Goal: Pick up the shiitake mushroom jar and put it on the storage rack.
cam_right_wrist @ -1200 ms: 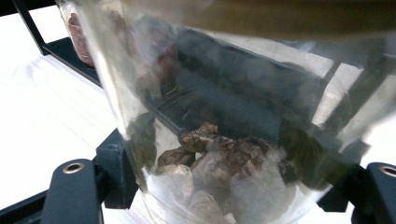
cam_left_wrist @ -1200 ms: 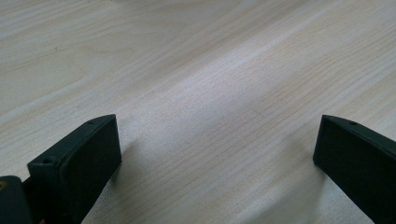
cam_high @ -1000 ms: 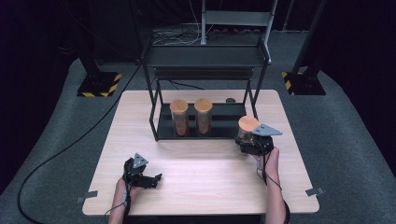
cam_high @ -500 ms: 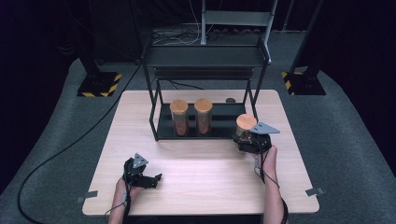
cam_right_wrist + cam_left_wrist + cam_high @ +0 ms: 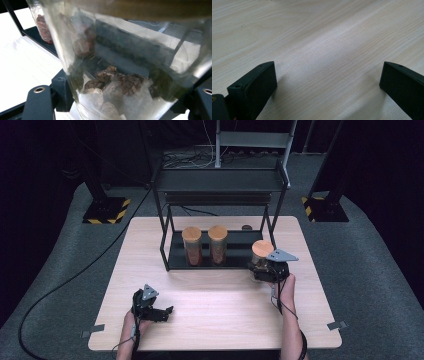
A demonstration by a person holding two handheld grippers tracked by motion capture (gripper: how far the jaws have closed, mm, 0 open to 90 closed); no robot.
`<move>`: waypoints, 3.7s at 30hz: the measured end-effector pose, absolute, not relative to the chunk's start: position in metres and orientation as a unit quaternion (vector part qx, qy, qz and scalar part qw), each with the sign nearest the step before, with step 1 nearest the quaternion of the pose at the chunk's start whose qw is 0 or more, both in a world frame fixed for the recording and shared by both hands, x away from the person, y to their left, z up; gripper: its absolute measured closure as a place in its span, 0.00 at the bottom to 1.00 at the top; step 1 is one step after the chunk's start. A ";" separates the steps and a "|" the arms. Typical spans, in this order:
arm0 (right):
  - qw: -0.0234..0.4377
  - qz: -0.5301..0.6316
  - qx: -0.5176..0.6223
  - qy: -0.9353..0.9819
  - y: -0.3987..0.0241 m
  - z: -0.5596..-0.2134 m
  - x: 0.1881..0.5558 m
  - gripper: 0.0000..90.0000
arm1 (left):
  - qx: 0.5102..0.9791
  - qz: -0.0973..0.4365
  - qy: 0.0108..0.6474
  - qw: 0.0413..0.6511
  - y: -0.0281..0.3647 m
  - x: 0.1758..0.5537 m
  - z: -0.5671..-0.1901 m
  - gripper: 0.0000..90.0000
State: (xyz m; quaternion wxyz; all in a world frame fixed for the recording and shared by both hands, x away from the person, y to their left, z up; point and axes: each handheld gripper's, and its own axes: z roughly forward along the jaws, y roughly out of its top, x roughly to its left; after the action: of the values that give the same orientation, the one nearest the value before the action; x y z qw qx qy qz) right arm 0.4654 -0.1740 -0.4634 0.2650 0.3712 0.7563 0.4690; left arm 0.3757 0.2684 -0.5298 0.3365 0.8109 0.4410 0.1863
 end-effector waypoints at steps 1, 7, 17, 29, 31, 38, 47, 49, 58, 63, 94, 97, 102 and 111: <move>0.265 0.470 0.372 0.756 -0.174 -0.463 0.466 0.28 | 0.811 0.186 0.441 0.336 0.268 0.376 -0.530 0.00; 0.265 0.469 0.371 0.757 -0.172 -0.463 0.468 0.28 | 0.811 0.186 0.441 0.337 0.268 0.376 -0.530 0.00; 0.266 0.468 0.371 0.757 -0.171 -0.461 0.470 0.28 | 0.811 0.186 0.441 0.337 0.268 0.376 -0.530 0.00; 0.268 0.465 0.369 0.759 -0.167 -0.458 0.475 0.28 | 0.811 0.186 0.441 0.337 0.268 0.376 -0.530 0.01; 0.269 0.466 0.369 0.758 -0.167 -0.457 0.476 0.28 | 0.811 0.186 0.441 0.337 0.268 0.376 -0.530 0.00; 0.270 0.466 0.370 0.757 -0.165 -0.455 0.479 0.27 | 0.811 0.186 0.441 0.337 0.268 0.376 -0.530 0.00; 0.269 0.469 0.372 0.754 -0.162 -0.454 0.483 0.28 | 0.811 0.186 0.441 0.337 0.268 0.376 -0.530 0.00; 0.271 0.467 0.371 0.756 -0.162 -0.454 0.483 0.28 | 0.811 0.186 0.441 0.337 0.268 0.376 -0.530 0.00; 0.271 0.468 0.373 0.754 -0.159 -0.452 0.488 0.28 | 0.811 0.186 0.441 0.337 0.268 0.376 -0.530 0.00; 0.271 0.467 0.372 0.755 -0.156 -0.452 0.490 0.28 | 0.811 0.186 0.441 0.336 0.268 0.376 -0.530 0.01; 0.272 0.465 0.371 0.756 -0.144 -0.453 0.502 0.27 | 0.811 0.186 0.440 0.337 0.268 0.376 -0.530 0.01; 0.273 0.464 0.374 0.755 -0.143 -0.454 0.504 0.28 | 0.811 0.186 0.440 0.337 0.268 0.376 -0.530 0.01; 0.273 0.463 0.375 0.755 -0.141 -0.455 0.507 0.28 | 0.811 0.186 0.440 0.337 0.268 0.376 -0.530 0.01; 0.274 0.460 0.377 0.755 -0.138 -0.458 0.513 0.27 | 0.811 0.186 0.440 0.337 0.268 0.376 -0.530 0.01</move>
State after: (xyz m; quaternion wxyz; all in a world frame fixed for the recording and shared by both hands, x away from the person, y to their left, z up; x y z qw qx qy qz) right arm 0.5133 -0.1381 -0.4578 0.2739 0.3774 0.7555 0.4602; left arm 0.3756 0.2683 -0.5298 0.3373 0.8114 0.4396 0.1859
